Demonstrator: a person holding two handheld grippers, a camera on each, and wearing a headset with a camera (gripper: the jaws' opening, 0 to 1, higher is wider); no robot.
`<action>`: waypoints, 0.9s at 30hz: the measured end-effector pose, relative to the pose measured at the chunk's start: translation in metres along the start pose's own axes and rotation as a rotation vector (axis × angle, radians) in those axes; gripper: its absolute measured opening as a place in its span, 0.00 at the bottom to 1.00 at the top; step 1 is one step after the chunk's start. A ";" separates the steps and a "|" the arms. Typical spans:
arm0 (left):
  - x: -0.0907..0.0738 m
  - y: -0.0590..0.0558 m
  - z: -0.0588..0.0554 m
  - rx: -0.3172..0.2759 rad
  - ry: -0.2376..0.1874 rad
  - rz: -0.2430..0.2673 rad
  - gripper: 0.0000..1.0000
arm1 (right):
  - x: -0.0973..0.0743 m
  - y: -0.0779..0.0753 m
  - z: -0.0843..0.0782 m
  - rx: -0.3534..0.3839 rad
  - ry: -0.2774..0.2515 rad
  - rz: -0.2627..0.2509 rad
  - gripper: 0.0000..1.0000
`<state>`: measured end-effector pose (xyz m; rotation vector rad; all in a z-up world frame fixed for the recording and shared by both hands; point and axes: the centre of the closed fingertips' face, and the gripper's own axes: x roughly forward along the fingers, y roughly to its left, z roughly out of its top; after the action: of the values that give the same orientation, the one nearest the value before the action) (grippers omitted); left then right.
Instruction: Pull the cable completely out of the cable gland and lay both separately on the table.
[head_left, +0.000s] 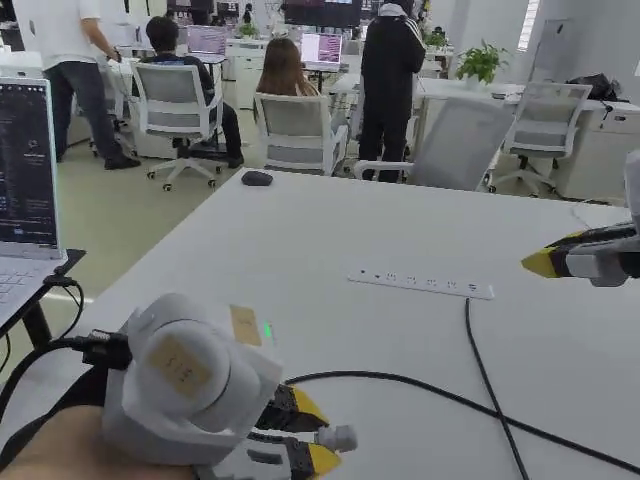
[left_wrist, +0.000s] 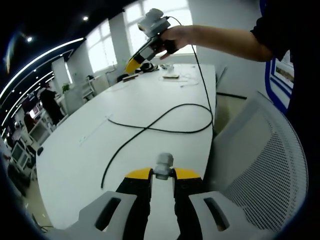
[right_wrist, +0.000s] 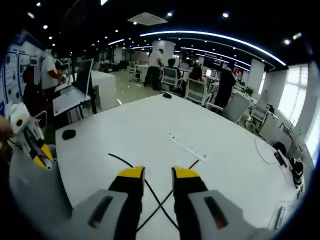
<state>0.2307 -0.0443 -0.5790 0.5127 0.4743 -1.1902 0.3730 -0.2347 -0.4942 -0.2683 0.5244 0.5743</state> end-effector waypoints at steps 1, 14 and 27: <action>0.002 0.000 0.000 0.003 0.000 -0.013 0.17 | -0.005 0.006 -0.004 -0.012 0.002 0.009 0.21; 0.045 0.015 -0.015 -0.045 0.008 -0.145 0.17 | -0.044 0.049 -0.069 -0.036 0.122 0.046 0.20; 0.116 0.016 -0.085 0.031 0.182 -0.218 0.17 | -0.103 0.073 -0.120 0.090 0.116 -0.067 0.19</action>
<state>0.2743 -0.0748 -0.7139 0.6109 0.6821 -1.3671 0.2097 -0.2668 -0.5464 -0.2337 0.6494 0.4707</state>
